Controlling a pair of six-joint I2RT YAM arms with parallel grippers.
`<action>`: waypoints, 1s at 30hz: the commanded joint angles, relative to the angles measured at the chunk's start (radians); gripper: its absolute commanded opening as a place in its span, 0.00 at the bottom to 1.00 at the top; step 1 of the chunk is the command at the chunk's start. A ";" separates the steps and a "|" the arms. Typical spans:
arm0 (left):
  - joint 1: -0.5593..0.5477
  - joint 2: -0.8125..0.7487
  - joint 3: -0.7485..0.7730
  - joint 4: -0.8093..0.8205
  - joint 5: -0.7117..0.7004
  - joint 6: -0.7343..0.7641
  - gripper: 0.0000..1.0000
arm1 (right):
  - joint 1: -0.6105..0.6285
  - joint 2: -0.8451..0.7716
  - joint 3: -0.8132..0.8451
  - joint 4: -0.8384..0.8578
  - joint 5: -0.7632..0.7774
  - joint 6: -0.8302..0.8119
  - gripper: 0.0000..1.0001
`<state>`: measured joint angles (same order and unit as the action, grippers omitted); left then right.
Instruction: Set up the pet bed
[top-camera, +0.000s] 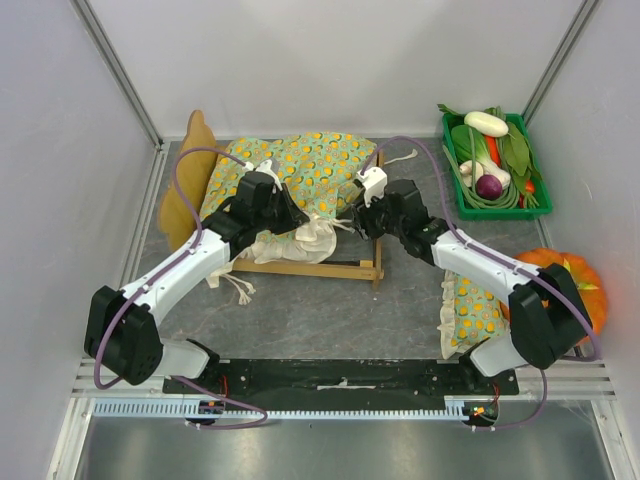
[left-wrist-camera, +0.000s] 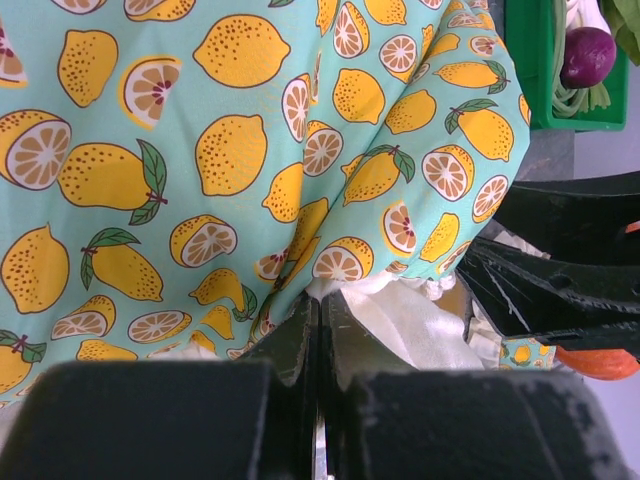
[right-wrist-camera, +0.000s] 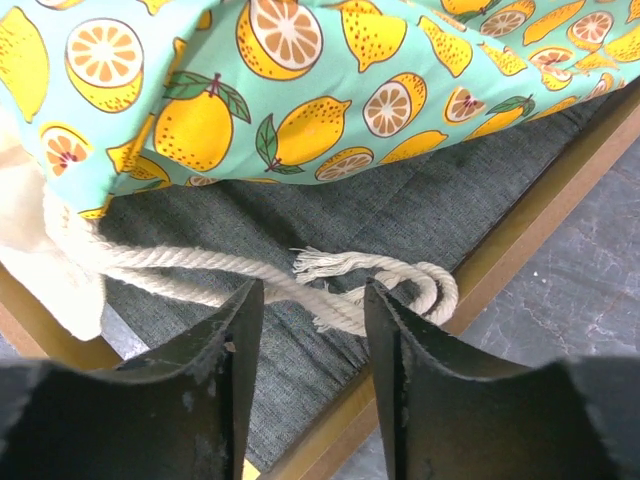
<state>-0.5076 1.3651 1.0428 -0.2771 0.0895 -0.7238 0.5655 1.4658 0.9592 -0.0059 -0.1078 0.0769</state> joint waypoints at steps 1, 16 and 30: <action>0.012 0.003 0.028 0.038 0.021 0.047 0.02 | 0.001 0.037 0.044 0.049 -0.020 -0.046 0.50; 0.024 0.005 0.033 0.047 0.046 0.050 0.02 | 0.004 0.145 0.065 0.055 -0.059 -0.011 0.44; 0.055 0.008 0.034 0.062 0.078 0.055 0.02 | 0.004 -0.031 0.015 0.095 -0.430 0.193 0.00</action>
<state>-0.4717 1.3754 1.0431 -0.2584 0.1474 -0.7124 0.5659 1.5661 0.9878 0.0383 -0.3874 0.1818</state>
